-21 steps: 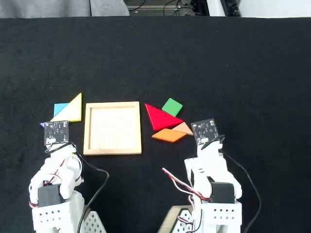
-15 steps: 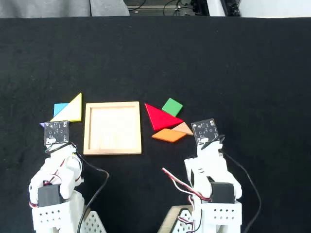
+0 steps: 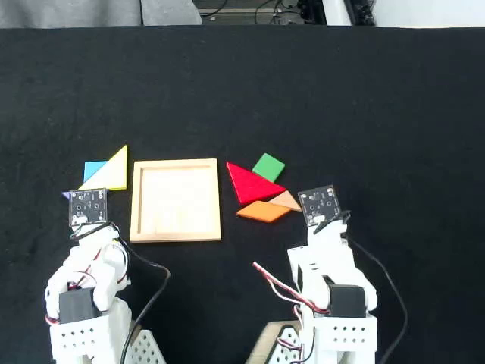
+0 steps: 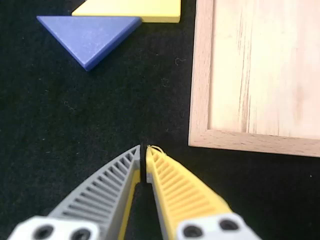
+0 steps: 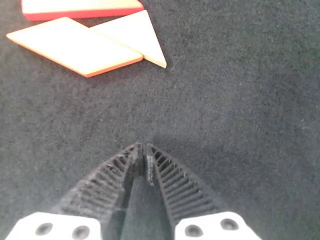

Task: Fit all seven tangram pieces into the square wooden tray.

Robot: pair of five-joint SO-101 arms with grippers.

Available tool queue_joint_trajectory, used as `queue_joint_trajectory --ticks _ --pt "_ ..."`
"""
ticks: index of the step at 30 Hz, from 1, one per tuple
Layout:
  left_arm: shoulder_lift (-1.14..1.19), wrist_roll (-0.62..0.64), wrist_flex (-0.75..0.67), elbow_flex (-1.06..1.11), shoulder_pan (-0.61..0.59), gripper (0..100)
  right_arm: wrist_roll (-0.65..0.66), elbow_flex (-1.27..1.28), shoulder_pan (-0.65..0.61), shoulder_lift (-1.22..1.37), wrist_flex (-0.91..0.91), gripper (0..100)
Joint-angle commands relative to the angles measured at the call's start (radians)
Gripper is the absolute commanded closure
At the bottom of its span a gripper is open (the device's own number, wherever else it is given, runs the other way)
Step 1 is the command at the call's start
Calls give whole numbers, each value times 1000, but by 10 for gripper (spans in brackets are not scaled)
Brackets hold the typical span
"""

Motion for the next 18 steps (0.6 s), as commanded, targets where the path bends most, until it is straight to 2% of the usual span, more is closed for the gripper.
queue_joint_trajectory --ticks 1,7,9,14,18 --pt "-5 -2 3 19 1 970 -6 -1 2 -90 5 985" --pt "-5 -5 3 19 5 970 0 -1 2 -90 -2 984" --pt "-5 -2 3 19 39 970 2 -1 2 -90 -20 983" --pt "-5 -2 3 19 140 970 2 -1 77 -90 -284 983" --pt "-5 -2 3 19 163 970 2 -1 115 -90 -428 983"
